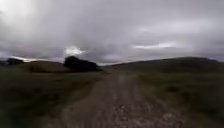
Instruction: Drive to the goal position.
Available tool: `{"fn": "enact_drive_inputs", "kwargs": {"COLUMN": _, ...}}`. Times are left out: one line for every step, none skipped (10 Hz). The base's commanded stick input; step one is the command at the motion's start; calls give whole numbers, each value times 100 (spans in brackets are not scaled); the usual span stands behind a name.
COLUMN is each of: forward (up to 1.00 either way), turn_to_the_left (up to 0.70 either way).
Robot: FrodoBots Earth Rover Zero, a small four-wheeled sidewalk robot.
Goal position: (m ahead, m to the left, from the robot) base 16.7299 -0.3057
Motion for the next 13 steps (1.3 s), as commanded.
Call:
{"fn": "enact_drive_inputs", "kwargs": {"forward": 70, "turn_to_the_left": 0}}
{"fn": "enact_drive_inputs", "kwargs": {"forward": 70, "turn_to_the_left": 0}}
{"fn": "enact_drive_inputs", "kwargs": {"forward": 70, "turn_to_the_left": 0}}
{"fn": "enact_drive_inputs", "kwargs": {"forward": 70, "turn_to_the_left": 0}}
{"fn": "enact_drive_inputs", "kwargs": {"forward": 70, "turn_to_the_left": 0}}
{"fn": "enact_drive_inputs", "kwargs": {"forward": 70, "turn_to_the_left": -30}}
{"fn": "enact_drive_inputs", "kwargs": {"forward": 70, "turn_to_the_left": -15}}
{"fn": "enact_drive_inputs", "kwargs": {"forward": 70, "turn_to_the_left": 0}}
{"fn": "enact_drive_inputs", "kwargs": {"forward": 70, "turn_to_the_left": 0}}
{"fn": "enact_drive_inputs", "kwargs": {"forward": 70, "turn_to_the_left": 0}}
{"fn": "enact_drive_inputs", "kwargs": {"forward": 70, "turn_to_the_left": 0}}
{"fn": "enact_drive_inputs", "kwargs": {"forward": 70, "turn_to_the_left": 0}}
{"fn": "enact_drive_inputs", "kwargs": {"forward": 70, "turn_to_the_left": 0}}
